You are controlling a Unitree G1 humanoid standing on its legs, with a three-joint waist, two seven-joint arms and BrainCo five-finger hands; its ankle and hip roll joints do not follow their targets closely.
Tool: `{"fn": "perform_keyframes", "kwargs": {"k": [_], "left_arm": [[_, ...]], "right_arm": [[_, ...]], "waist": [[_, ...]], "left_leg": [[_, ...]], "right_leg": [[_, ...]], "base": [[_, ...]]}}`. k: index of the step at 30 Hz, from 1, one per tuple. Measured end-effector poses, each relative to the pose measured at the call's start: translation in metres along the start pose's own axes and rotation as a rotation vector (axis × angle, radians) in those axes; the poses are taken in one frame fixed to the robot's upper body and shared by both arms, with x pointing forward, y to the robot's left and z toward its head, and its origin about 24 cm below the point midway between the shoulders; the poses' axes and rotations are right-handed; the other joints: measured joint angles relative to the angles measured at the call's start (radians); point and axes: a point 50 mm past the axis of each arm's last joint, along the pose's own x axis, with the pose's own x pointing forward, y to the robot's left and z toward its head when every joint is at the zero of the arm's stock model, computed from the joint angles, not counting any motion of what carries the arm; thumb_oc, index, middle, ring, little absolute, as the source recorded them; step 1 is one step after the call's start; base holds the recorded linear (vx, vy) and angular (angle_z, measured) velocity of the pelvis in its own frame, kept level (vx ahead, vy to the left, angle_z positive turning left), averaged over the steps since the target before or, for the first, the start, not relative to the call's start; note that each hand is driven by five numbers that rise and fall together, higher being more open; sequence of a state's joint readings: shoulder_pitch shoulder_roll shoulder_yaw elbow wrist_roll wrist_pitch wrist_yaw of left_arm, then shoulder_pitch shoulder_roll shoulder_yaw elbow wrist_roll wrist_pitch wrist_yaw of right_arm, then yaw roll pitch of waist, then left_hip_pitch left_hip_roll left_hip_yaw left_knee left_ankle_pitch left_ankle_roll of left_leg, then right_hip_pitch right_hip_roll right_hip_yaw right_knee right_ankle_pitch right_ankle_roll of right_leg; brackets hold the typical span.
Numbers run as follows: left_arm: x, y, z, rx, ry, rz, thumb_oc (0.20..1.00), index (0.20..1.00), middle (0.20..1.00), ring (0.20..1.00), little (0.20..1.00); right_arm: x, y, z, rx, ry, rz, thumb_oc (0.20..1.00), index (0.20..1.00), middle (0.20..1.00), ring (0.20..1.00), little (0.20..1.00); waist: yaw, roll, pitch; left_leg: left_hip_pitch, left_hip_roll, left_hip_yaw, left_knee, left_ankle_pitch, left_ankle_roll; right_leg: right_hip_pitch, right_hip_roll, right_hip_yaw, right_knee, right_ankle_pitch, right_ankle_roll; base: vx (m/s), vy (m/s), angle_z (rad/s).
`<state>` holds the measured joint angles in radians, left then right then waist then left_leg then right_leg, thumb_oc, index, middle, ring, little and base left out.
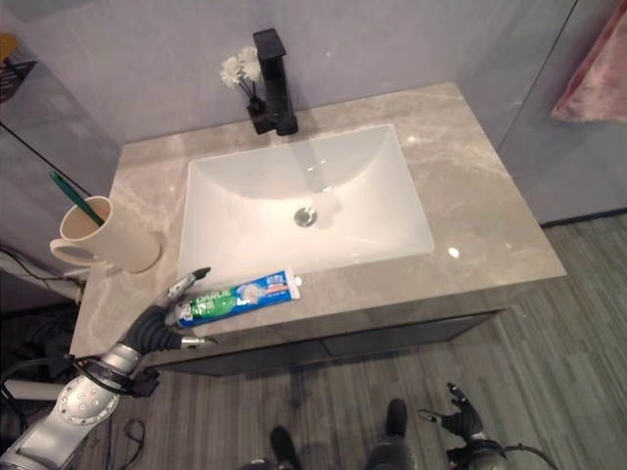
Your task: Put brush and paste in cup on sink, flatten towel.
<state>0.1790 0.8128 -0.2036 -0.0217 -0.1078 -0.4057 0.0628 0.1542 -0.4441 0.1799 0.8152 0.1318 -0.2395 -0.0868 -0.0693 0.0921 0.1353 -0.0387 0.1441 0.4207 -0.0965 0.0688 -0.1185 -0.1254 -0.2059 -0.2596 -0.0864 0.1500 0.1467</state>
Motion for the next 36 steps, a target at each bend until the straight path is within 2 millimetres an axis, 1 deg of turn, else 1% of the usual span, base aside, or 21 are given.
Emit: {"fn": "perform_keyframes", "kwargs": {"k": [4,9,14,17,18,20,26,29,30,31,32,33,35,36], "left_arm": [[0.0,0.0,0.0,0.0,0.0,0.001,1.0,1.0,1.0,1.0,1.0],[0.001,0.001,0.001,0.002,-0.005,0.003,1.0,1.0,1.0,1.0,1.0],[0.001,-0.001,0.0,0.006,-0.003,0.006,1.0,1.0,1.0,1.0,1.0],[0.002,-0.001,0.001,0.03,-0.01,0.016,1.0,1.0,1.0,1.0,1.0],[0.003,-0.001,0.002,0.033,-0.014,0.018,0.934,0.934,0.934,0.934,0.934],[0.005,-0.003,0.002,0.023,-0.013,0.028,0.9,0.9,0.9,0.9,0.9],[0.008,0.0,0.005,0.057,-0.028,0.037,0.884,0.884,0.884,0.884,0.884],[0.009,0.003,0.008,0.067,-0.042,0.045,0.853,0.853,0.853,0.853,0.853],[0.009,0.003,0.008,0.067,-0.044,0.045,0.793,0.793,0.793,0.793,0.793],[0.009,0.003,0.008,0.067,-0.045,0.045,0.777,0.777,0.777,0.777,0.777],[0.01,0.003,0.009,0.069,-0.048,0.044,0.718,0.718,0.718,0.718,0.718],[0.01,0.003,0.01,0.071,-0.051,0.047,0.595,0.595,0.595,0.595,0.595],[0.011,0.006,0.01,0.075,-0.055,0.062,0.52,0.52,0.52,0.52,0.52],[0.014,0.008,0.011,0.08,-0.061,0.072,0.373,0.373,0.373,0.373,0.373]], "right_arm": [[0.0,0.0,0.0,0.0,-0.002,0.0,1.0,1.0,1.0,1.0,1.0],[0.0,0.0,0.001,0.0,-0.003,-0.001,1.0,1.0,1.0,1.0,1.0],[0.001,-0.003,0.005,-0.004,-0.022,-0.004,1.0,1.0,1.0,1.0,1.0],[0.001,-0.008,0.008,-0.017,-0.037,-0.012,1.0,1.0,1.0,1.0,1.0],[0.001,-0.01,0.01,-0.021,-0.045,-0.014,1.0,1.0,1.0,1.0,1.0],[0.002,-0.013,0.014,-0.026,-0.061,-0.021,1.0,1.0,1.0,1.0,1.0],[0.002,-0.016,0.015,-0.019,-0.064,-0.035,1.0,1.0,1.0,1.0,1.0],[0.003,-0.019,0.018,-0.022,-0.077,-0.04,1.0,1.0,1.0,1.0,1.0],[0.003,-0.02,0.019,-0.025,-0.079,-0.042,1.0,1.0,1.0,1.0,1.0],[0.003,-0.021,0.019,-0.027,-0.08,-0.043,1.0,1.0,1.0,1.0,1.0],[0.003,-0.022,0.02,-0.029,-0.083,-0.044,1.0,1.0,1.0,1.0,1.0],[0.003,-0.022,0.02,-0.03,-0.083,-0.048,1.0,1.0,1.0,1.0,1.0],[0.003,-0.023,0.02,-0.031,-0.084,-0.055,1.0,1.0,1.0,1.0,1.0],[0.003,-0.024,0.02,-0.031,-0.084,-0.062,1.0,1.0,1.0,1.0,1.0]], "waist": [[0.0,0.001,0.0],[0.0,0.009,-0.001],[0.0,0.03,0.006],[0.0,0.053,0.017],[0.0,0.056,0.02],[-0.002,0.065,0.025],[-0.002,0.073,0.045],[-0.002,0.081,0.067],[-0.002,0.084,0.07],[-0.002,0.086,0.07],[-0.002,0.087,0.07],[-0.002,0.087,0.07],[-0.002,0.085,0.071],[-0.002,0.084,0.072]], "left_leg": [[-0.002,0.0,0.0,0.0,0.0,0.0],[-0.016,-0.001,0.001,0.0,0.001,0.0],[-0.017,-0.001,0.001,0.0,0.001,-0.001],[-0.031,-0.001,0.002,0.0,0.001,-0.001],[-0.034,-0.001,0.003,0.0,0.001,0.0],[-0.033,-0.001,0.006,0.0,0.001,-0.001],[-0.042,-0.001,0.008,0.001,0.001,-0.001],[-0.042,-0.001,0.009,0.0,0.001,-0.001],[-0.044,-0.001,0.009,0.0,0.001,-0.001],[-0.044,-0.001,0.009,0.0,0.001,-0.001],[-0.046,-0.001,0.01,0.0,0.001,-0.001],[-0.049,0.0,0.01,0.0,0.001,-0.001],[-0.052,0.0,0.012,0.0,0.001,-0.001],[-0.052,0.0,0.015,0.001,0.001,-0.001]], "right_leg": [[-0.003,0.0,0.001,0.0,0.0,0.0],[-0.018,-0.001,0.001,0.0,0.0,0.0],[-0.019,0.0,0.001,-0.002,0.0,0.001],[-0.034,-0.001,0.003,-0.004,-0.001,0.001],[-0.038,-0.001,0.003,-0.003,0.0,0.001],[-0.04,0.0,0.003,0.0,0.001,0.001],[-0.049,0.0,0.005,0.0,0.001,0.001],[-0.05,0.0,0.006,0.0,0.001,0.001],[-0.051,0.0,0.006,0.0,0.001,0.001],[-0.051,0.0,0.006,0.0,0.001,0.001],[-0.054,0.0,0.007,-0.001,0.001,0.002],[-0.057,0.001,0.007,-0.001,0.001,0.002],[-0.061,0.001,0.007,0.0,0.002,0.001],[-0.061,0.002,0.009,0.0,0.002,0.001]], "base": [[0.0,0.0,0.0],[0.0,0.0,0.0],[0.0,0.0,0.0],[0.0,0.0,0.0],[0.0,-0.011,-0.04],[0.0,-0.008,-0.04],[0.0,0.0,0.0],[0.0,0.0,0.0],[0.0,0.0,0.0],[0.0,0.0,0.0],[0.0,0.0,0.0],[0.0,0.0,0.0],[0.01,-0.014,-0.02],[0.03,-0.037,-0.03]]}}
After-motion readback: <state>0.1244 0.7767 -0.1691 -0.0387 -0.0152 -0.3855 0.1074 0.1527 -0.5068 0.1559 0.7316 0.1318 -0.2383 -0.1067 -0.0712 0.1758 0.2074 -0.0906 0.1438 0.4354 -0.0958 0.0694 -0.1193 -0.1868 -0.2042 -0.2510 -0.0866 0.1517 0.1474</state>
